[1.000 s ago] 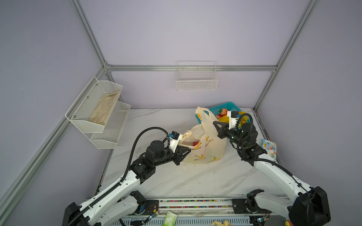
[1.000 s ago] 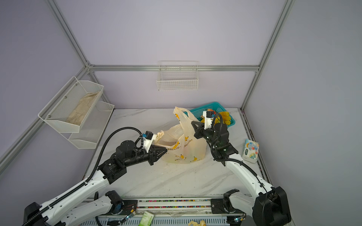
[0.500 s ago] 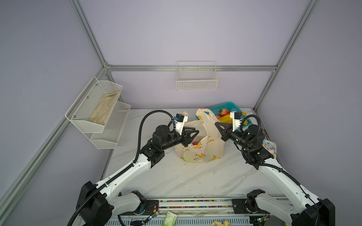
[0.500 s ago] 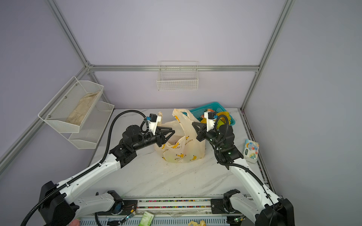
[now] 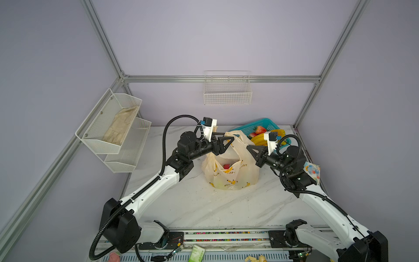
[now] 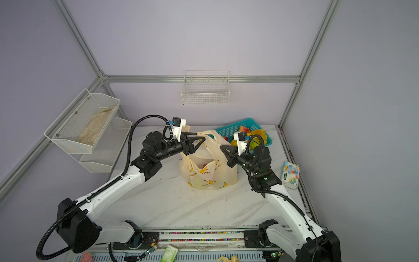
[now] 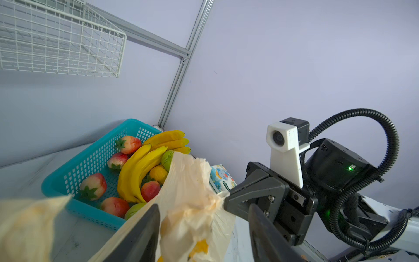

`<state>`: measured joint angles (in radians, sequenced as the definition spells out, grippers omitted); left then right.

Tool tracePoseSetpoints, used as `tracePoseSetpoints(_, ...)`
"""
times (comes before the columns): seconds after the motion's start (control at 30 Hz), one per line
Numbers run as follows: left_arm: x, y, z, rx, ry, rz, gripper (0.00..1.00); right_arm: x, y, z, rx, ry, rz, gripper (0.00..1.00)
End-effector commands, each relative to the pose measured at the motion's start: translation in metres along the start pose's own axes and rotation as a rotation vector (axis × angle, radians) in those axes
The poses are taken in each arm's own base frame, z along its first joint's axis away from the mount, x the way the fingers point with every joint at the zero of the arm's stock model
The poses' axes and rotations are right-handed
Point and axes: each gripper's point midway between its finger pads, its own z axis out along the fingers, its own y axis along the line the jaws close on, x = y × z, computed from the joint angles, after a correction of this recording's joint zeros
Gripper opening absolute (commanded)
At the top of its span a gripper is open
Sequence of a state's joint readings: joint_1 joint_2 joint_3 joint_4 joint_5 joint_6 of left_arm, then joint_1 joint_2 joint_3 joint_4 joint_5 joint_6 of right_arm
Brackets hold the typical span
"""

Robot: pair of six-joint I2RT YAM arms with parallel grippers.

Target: Place the fake fruits into the plastic bag and tie a complex knot

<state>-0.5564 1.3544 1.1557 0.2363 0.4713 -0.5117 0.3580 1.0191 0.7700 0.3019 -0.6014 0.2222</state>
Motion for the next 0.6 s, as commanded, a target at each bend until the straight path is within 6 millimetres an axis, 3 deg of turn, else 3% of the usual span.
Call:
tracePoseSetpoints(0.0, -0.054, -0.020, -0.003, 0.030, -0.106, 0.077, 0.59, -0.007, 0.006, -0.003, -0.025, -0.018, -0.031, 0.00)
tracePoseSetpoints(0.23, -0.052, -0.023, 0.006, 0.073, -0.083, 0.069, 0.37, -0.006, 0.004, -0.002, -0.016, -0.019, -0.036, 0.00)
tracePoseSetpoints(0.47, -0.048, -0.025, 0.004, 0.083, -0.070, 0.069, 0.00, -0.014, -0.002, 0.001, 0.016, -0.050, -0.057, 0.00)
tracePoseSetpoints(0.5, -0.047, -0.025, 0.003, 0.080, -0.064, 0.065, 0.00, -0.016, -0.004, 0.000, 0.032, -0.056, -0.067, 0.00)
tracePoseSetpoints(0.57, -0.046, -0.027, 0.002, 0.072, -0.056, 0.057, 0.00, -0.018, -0.008, -0.001, 0.087, -0.062, -0.107, 0.18)
